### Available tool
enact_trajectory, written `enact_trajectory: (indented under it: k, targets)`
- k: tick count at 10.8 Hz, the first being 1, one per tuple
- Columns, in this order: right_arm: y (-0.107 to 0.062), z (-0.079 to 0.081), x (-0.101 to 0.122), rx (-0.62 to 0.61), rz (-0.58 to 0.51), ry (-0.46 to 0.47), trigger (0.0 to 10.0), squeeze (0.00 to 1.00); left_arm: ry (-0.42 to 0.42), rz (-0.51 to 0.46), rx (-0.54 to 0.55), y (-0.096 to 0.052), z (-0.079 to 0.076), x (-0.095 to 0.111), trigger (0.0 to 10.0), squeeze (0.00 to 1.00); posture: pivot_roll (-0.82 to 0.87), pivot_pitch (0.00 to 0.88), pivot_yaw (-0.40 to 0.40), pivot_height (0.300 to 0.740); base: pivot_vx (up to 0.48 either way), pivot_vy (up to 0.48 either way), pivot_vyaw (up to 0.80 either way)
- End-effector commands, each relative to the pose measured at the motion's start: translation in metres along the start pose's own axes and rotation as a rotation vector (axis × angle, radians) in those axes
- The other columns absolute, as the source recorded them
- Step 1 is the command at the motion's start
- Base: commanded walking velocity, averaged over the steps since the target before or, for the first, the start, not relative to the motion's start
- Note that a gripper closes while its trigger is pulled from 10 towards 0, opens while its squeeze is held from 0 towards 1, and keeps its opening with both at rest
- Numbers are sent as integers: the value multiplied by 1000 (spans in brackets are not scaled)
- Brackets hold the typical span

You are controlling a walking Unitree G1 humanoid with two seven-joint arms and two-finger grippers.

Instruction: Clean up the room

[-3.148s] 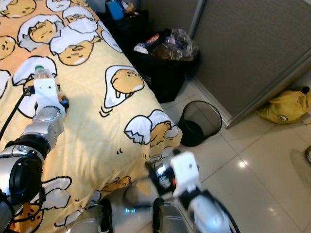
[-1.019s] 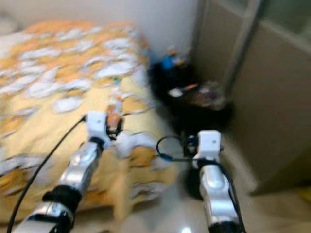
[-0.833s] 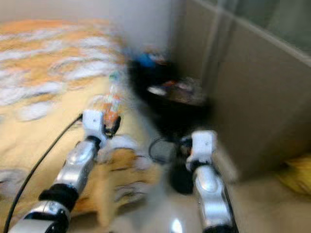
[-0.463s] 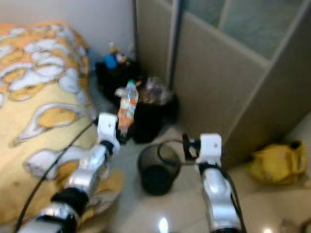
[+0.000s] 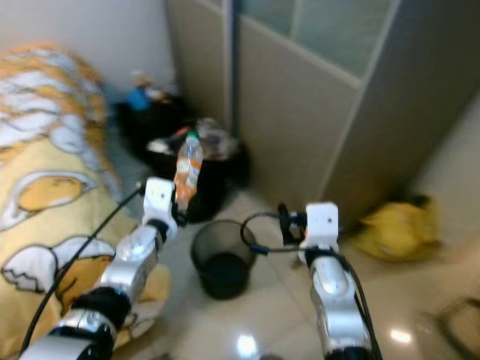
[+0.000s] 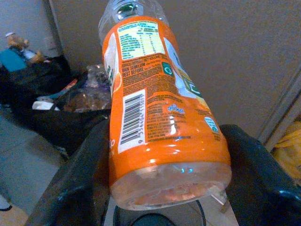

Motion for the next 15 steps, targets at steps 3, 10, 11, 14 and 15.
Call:
enact_trajectory:
  k: [3,10,11,14,15]
  targets:
    - [1,9,4,66,-12,-13,10000,0,-5,-21,45,-3,-3,-3,10000,0,-79,0,10,736,0,-306,419]
    - [-8,2,-8,34,29,7,10000,0,20,-3,-2,3,-19,-3,10000,0,-109,0,29,736,0,-451,585]
    - [-10,0,-10,24,35,6,10000,0,8,-4,18,7,-10,2,10000,0,-117,0,31,736,0,-431,563]
    - [-13,-1,-10,21,27,-35,10000,0,32,4,43,11,3,8,10000,0,-125,0,37,736,0,-431,538]
    - [-15,2,-10,35,17,-43,10000,0,26,65,58,12,6,2,10000,0,-131,0,41,736,0,0,0]
Point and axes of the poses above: a point about 5 cm out from each wrist's last joint towards the gripper, its own y axis pointing out of the wrist towards the gripper, its own x axis along the axis of the wrist's last joint, z = x × y, the point moved 1 cm from there along y, pointing out of the wrist towards the gripper, and after that the axes turned 2 degrees about -y, right-handed, at the moved point
